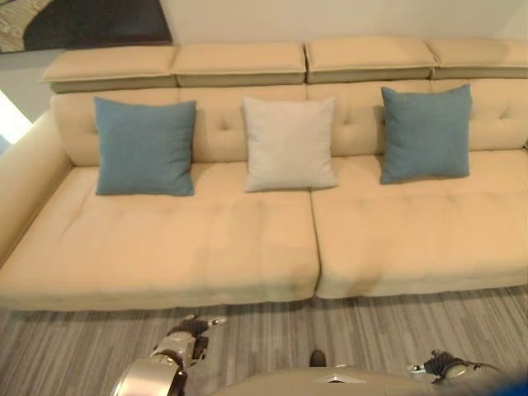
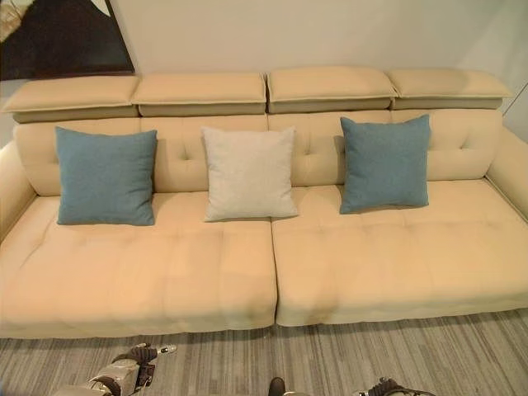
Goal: Pick up all the scattered cushions and arrange them neatly on the sofa.
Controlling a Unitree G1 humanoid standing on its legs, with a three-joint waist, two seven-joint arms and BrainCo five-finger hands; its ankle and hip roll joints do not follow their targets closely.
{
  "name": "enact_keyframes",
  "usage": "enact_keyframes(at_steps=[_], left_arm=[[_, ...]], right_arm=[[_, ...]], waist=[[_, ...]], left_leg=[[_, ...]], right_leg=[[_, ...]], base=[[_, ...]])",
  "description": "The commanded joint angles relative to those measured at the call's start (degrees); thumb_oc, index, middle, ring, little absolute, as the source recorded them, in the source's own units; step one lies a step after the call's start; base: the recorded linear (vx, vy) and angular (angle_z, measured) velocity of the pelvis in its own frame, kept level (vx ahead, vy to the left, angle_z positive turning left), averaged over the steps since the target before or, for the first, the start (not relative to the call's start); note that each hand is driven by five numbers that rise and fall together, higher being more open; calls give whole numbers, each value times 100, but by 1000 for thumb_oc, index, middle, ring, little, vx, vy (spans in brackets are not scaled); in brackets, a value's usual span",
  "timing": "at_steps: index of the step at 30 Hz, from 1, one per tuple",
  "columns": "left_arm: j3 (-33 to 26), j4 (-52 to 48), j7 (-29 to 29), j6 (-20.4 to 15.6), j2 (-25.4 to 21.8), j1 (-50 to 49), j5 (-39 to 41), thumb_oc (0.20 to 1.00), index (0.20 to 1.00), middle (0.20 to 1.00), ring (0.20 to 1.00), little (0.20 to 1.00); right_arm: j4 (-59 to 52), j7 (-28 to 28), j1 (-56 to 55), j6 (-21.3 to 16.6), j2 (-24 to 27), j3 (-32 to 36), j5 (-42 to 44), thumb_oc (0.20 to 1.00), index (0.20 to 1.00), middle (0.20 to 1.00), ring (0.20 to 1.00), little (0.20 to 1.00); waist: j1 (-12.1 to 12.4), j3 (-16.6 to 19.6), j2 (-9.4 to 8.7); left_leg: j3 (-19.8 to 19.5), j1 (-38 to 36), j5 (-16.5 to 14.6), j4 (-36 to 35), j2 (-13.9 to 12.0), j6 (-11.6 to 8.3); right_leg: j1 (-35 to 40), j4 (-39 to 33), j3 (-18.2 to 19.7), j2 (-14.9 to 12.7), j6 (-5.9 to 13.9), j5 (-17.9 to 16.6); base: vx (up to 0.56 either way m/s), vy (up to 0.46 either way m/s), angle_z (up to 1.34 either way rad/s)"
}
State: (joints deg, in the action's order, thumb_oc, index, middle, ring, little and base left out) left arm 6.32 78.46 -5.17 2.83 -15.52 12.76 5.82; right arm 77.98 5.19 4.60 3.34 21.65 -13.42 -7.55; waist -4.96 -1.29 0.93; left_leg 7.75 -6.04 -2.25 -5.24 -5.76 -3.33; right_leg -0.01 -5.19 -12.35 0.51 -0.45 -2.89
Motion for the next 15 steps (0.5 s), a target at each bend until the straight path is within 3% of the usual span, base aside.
enact_keyframes(at_steps=[1, 2, 15], left_arm=[[-71, 300, -25, 25, -403, 219, -206, 1000, 1000, 1000, 1000, 1000], [-70, 235, 1, -119, -421, 88, -256, 1000, 1000, 1000, 1000, 1000], [0, 117, 61, -114, -347, -466, -556, 1000, 1000, 1000, 1000, 1000]], right_arm=[[289, 43, 138, 16, -26, -66, -111, 1000, 1000, 1000, 1000, 1000], [309, 65, 101, -7, -17, -79, -127, 1000, 1000, 1000, 1000, 1000], [116, 83, 132, -86, -69, -78, -71, 1000, 1000, 1000, 1000, 1000]], waist=[[92, 172, -359], [108, 162, -360], [315, 26, -339]], left_leg=[[58, 95, -126, 68, 251, -13], [41, 84, -122, 50, 265, -6], [-97, 139, -48, 24, 320, 3]], right_leg=[[273, 248, 331, -598, 698, 438], [283, 244, 328, -607, 708, 425], [389, 94, 183, -673, 776, 353]], base=[[3, 35, -15], [-11, 24, -12], [-41, -9, 5]])
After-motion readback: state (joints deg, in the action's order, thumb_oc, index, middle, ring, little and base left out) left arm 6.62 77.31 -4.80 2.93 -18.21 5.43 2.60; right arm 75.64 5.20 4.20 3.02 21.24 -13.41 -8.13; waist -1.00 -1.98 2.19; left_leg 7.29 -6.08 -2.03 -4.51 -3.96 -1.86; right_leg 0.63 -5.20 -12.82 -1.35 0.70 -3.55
